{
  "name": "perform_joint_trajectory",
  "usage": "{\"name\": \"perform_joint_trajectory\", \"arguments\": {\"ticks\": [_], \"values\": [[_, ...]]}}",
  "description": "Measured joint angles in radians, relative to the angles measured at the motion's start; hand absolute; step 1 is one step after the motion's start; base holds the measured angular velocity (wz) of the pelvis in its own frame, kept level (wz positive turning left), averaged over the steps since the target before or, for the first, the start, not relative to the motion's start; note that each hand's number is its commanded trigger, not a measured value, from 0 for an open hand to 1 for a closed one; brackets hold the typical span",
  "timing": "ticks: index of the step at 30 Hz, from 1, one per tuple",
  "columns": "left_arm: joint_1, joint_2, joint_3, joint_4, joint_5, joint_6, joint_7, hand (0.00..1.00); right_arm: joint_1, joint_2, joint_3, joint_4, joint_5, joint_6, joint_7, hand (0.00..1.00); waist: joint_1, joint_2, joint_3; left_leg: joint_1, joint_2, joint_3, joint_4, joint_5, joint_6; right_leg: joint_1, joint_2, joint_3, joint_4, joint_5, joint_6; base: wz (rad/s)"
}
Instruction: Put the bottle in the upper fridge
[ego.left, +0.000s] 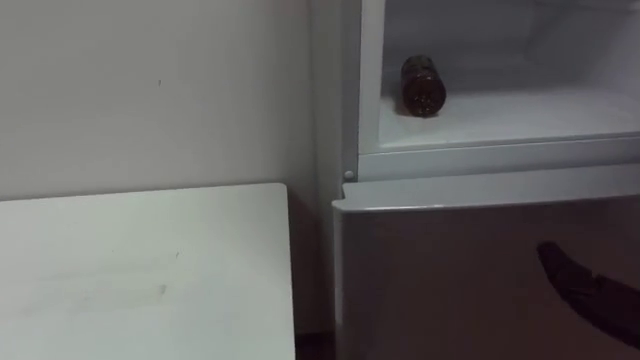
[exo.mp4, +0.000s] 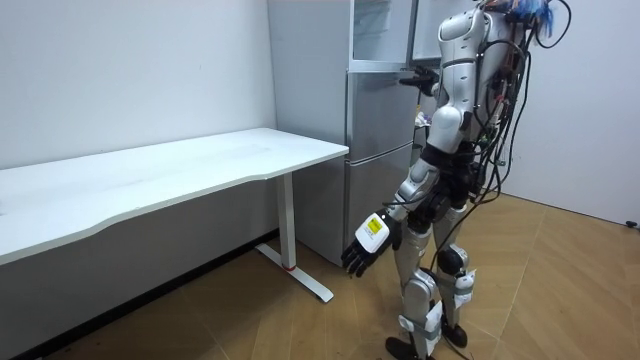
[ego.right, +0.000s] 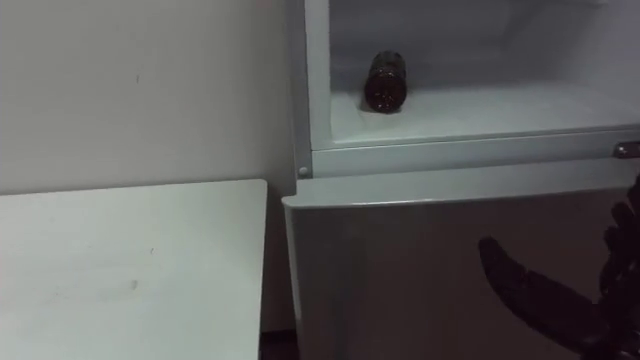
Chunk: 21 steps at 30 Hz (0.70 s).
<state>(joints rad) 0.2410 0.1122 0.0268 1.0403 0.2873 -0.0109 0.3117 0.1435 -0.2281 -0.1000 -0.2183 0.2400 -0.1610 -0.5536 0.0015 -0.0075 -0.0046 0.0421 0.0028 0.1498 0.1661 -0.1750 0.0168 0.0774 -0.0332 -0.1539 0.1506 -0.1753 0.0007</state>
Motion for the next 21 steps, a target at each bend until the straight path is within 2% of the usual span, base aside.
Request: {"name": "perform_joint_trajectory", "arguments": {"ticks": [5,8,10,13,17,21], "values": [[-0.008,0.000,0.000,0.000,-0.002,0.000,0.000,0.00,0.005,0.047,-0.002,0.098,0.052,0.000,-0.016,0.00,-0.007,-0.006,0.0025,0.003,-0.001,-0.001,0.000,0.000,0.000,0.009,-0.001,-0.003,-0.001,0.000,0.000,0.00],[-0.008,0.000,0.001,0.001,-0.003,0.000,0.000,0.00,0.017,0.067,-0.002,0.188,0.070,-0.001,-0.033,0.00,-0.018,-0.005,0.0002,0.004,-0.002,-0.007,0.001,0.000,0.001,0.009,-0.002,-0.008,-0.004,0.000,0.001,0.04],[0.003,0.000,0.000,0.002,-0.003,0.000,0.001,0.00,0.032,0.070,-0.002,0.271,0.072,0.000,-0.034,0.00,-0.028,-0.007,-0.0002,0.003,-0.003,-0.016,0.000,0.000,0.001,0.011,-0.003,-0.013,-0.006,0.000,0.001,0.08],[0.004,0.000,0.000,-0.001,-0.003,0.001,0.003,0.00,0.077,0.072,0.001,0.378,0.118,0.010,-0.038,0.00,-0.025,-0.005,-0.0018,0.003,-0.003,-0.015,-0.003,0.000,0.001,0.011,-0.002,-0.004,-0.010,0.000,0.001,0.00],[0.011,-0.003,0.000,-0.012,-0.017,0.001,0.003,0.00,0.107,0.078,0.002,0.529,0.151,0.010,-0.050,0.00,-0.028,0.001,0.0026,0.002,-0.003,-0.013,-0.005,-0.001,0.000,0.012,-0.001,0.001,-0.014,0.000,0.001,0.00],[0.023,-0.003,0.006,-0.033,-0.018,0.002,0.003,0.00,0.119,0.079,0.002,0.640,0.146,0.010,-0.049,0.00,-0.029,0.017,-0.0012,0.001,-0.004,-0.013,-0.007,-0.001,0.000,0.011,-0.001,0.001,-0.015,-0.001,0.002,0.00]]}}
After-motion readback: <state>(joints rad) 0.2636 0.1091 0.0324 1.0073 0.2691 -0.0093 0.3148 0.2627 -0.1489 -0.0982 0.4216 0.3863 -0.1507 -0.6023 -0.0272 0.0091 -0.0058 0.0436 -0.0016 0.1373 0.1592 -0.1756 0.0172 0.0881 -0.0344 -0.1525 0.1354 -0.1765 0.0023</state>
